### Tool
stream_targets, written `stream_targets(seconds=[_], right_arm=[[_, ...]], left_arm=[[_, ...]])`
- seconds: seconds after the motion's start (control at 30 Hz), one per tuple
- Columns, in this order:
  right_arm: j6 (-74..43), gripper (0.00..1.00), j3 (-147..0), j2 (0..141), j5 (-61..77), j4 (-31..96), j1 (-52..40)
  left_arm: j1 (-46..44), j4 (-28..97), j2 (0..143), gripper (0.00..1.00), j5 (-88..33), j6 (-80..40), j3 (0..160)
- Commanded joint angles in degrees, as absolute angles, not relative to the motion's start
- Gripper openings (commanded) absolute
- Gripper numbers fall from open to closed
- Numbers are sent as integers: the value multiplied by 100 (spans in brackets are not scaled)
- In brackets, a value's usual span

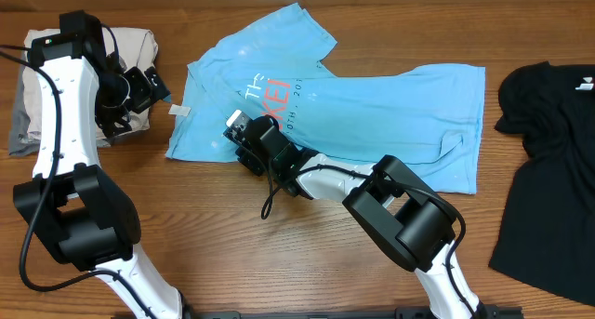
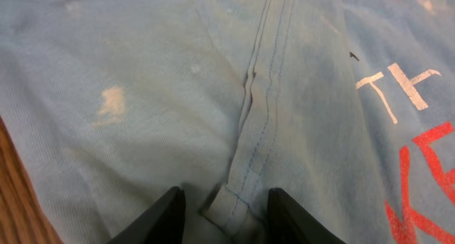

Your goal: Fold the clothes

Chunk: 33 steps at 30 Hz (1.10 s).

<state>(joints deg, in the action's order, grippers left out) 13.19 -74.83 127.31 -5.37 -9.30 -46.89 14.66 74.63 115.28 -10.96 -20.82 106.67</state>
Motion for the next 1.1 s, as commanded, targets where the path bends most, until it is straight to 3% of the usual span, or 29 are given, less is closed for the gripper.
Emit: stream_targets(seconds=[0.0,0.2,0.33,0.47,0.87,1.07], right_arm=[[1149,41,-7542,12438,-506,-908,-4724],[1153,41,-7542,12438,-508,-834,-4724],[1151,30,-7542,12438,-508,-882,-4718],[1153,26,-7542,12438,-510,-993,-4718],[1151,25,-7550,12285,-508,-1033,-4718],[1149,34,-7548,12291,-491,-917,-4718]], left_arm=[[1455,7467,11347,100,-1146,-2034,10772],[1461,7465,11347,100,-1144,-2034,10772],[1461,7465,11347,100,-1146,-2034,10772],[1461,7467,11347,100,-1146,-2034,10772],[1457,7467,11347,100,-1146,-2034,10772],[1457,7467,11347,100,-1146,-2034,10772]])
